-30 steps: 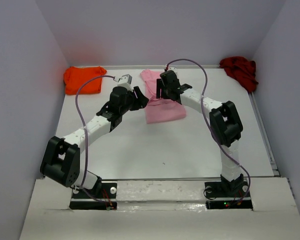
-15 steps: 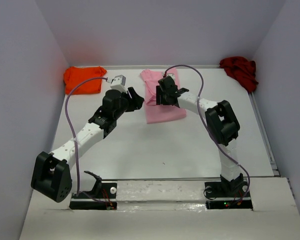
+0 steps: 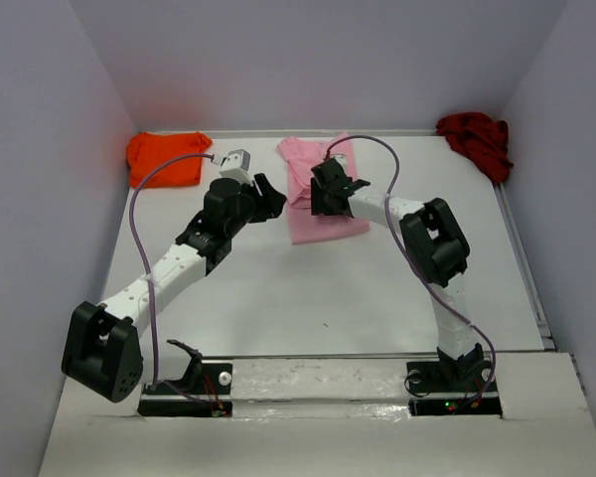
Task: Fold and stack the t-shirts
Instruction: Fold the tshirt
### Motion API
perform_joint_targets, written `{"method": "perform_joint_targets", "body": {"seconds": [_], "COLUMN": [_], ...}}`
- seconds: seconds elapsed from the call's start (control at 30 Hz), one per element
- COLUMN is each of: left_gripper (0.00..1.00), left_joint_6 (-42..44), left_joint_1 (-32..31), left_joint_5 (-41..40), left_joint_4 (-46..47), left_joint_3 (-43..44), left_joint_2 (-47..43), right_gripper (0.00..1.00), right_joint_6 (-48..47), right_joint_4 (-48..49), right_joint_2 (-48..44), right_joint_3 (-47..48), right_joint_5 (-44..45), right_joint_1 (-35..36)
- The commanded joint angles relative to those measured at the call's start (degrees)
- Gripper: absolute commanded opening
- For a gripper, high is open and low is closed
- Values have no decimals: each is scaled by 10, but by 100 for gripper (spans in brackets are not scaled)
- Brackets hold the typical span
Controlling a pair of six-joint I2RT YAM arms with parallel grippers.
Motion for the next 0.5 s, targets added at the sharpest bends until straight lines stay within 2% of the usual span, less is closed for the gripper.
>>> {"method": "perform_joint_targets", "body": {"seconds": [0.0,0.47], "left_gripper": [62,62], "left_joint_6": [11,2], "left_joint_1": [-4,-5], "left_joint_5": [-3,15], "left_joint_4": [16,33], "left_joint_3": [-6,-15], "left_joint_2": [-24,-9], "right_gripper": [70,70], "right_joint_6": [-2,-36], "right_joint_4": [12,-17], "right_joint_2": [37,88], "right_joint_3": [37,154], "right_joint_5": [23,50], "right_joint_1": [5,5]}}
